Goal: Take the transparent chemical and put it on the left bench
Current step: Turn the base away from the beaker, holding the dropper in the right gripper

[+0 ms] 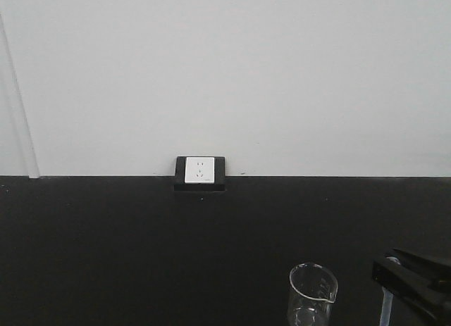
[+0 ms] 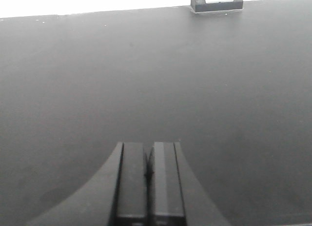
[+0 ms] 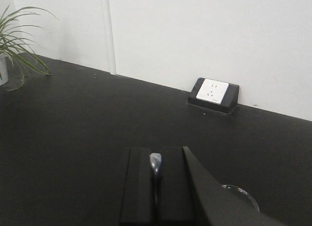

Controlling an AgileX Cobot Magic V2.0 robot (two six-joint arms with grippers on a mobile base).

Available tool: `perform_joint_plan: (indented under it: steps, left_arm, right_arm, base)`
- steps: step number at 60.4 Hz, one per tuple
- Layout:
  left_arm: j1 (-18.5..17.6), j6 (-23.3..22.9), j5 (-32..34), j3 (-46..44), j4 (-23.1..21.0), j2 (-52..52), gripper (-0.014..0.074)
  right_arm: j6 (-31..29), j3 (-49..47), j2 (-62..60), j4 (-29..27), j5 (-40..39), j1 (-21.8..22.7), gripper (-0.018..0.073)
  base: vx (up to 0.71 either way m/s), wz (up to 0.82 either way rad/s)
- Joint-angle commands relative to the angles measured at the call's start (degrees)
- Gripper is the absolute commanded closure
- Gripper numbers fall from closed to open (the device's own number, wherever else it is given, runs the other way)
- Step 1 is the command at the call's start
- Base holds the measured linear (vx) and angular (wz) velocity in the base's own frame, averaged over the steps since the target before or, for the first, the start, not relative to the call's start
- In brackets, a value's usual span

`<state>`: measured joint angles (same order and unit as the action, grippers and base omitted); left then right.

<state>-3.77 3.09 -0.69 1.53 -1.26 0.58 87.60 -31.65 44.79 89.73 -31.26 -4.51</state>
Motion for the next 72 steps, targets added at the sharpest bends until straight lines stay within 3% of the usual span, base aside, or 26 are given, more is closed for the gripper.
perform_joint_plan:
  steps: [1, 72]
  left_arm:
    - [-0.1, -0.4, 4.5, 0.9, 0.0, 1.1, 0.06]
    - [-0.1, -0.4, 4.5, 0.9, 0.0, 1.1, 0.06]
  right_arm:
    - [0.1, -1.5, -0.5, -2.3, 0.2, 0.0, 0.0564]
    - [0.1, -1.5, -0.5, -2.3, 0.2, 0.0, 0.0564]
  base:
    - [-0.02, 0.03]
    - [-0.2, -0.02]
